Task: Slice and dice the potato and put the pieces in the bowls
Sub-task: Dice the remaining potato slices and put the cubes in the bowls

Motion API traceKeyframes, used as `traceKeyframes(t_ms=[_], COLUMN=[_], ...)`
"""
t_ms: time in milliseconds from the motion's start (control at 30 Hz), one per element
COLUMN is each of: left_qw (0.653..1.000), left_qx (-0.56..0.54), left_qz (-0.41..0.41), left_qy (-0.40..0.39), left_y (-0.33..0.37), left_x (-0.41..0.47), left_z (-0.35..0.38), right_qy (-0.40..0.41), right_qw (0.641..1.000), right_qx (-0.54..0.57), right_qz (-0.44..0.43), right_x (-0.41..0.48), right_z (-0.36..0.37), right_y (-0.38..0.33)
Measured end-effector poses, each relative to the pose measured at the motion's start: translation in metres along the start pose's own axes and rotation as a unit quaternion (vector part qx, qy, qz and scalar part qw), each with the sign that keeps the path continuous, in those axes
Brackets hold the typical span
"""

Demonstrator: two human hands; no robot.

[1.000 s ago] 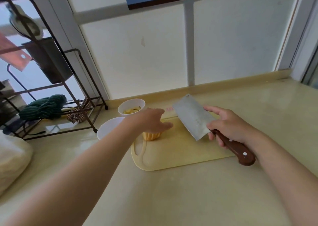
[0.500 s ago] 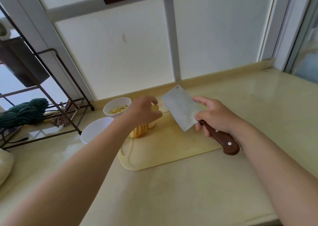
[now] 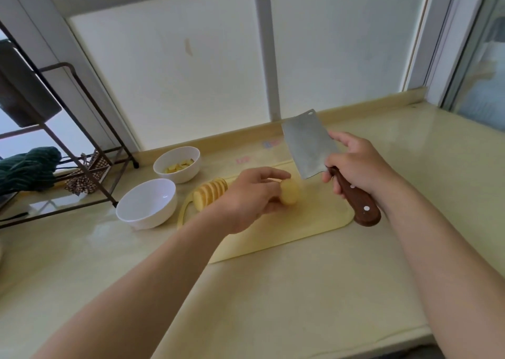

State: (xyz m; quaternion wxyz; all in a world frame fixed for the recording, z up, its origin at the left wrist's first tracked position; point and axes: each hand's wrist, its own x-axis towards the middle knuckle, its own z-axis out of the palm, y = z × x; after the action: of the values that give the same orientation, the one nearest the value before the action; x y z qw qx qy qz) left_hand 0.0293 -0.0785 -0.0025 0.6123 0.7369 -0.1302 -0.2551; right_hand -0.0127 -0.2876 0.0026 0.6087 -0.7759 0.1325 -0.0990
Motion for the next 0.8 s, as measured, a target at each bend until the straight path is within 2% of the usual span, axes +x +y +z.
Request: traceKeyframes(t_ms=[33,67,100,167,233,367,600,800], left_qw=[1.000,0.998,0.985,0.916,0.877,0.838,0.819,0.811], left_qx=[-0.004,0.048,0.151,0.372,0.457,0.528,0.521,0.526], left_qz=[0.003,0.018,0.046,0.105,0.125,0.138,0.227,0.229], left_qy=[0.019,0.043,0.073,0.108,0.083,0.018,0.077,0.112], left_y=[-0.002,-0.005,-0.008,-0.010,-0.012,-0.020,-0.031,-0.033], left_x=[0.003,0.005,0.007,0.006,0.003,0.001,0.004,0.004], left_z=[0.001,0.001,-0.001,-0.007,-0.010,-0.006,0.011,0.015], right_qy=[0.004,0.006,0.009,0.011,0.010,-0.002,-0.007,-0.008], right_qw=[1.000,1.000,1.000,1.000,1.000,1.000,0.999,0.998], right_qx=[0.001,0.003,0.005,0.006,0.002,-0.017,-0.050,-0.063], right_qz=[0.000,0.001,0.002,0.004,0.006,0.004,-0.006,-0.008], right_x=[0.000,0.001,0.001,0.001,0.001,0.001,0.002,0.002], right_z=[-0.001,-0.002,-0.002,-0.003,-0.002,-0.001,0.000,-0.001], right_y=[0.000,0.000,0.000,0.000,0.000,0.001,0.003,0.003])
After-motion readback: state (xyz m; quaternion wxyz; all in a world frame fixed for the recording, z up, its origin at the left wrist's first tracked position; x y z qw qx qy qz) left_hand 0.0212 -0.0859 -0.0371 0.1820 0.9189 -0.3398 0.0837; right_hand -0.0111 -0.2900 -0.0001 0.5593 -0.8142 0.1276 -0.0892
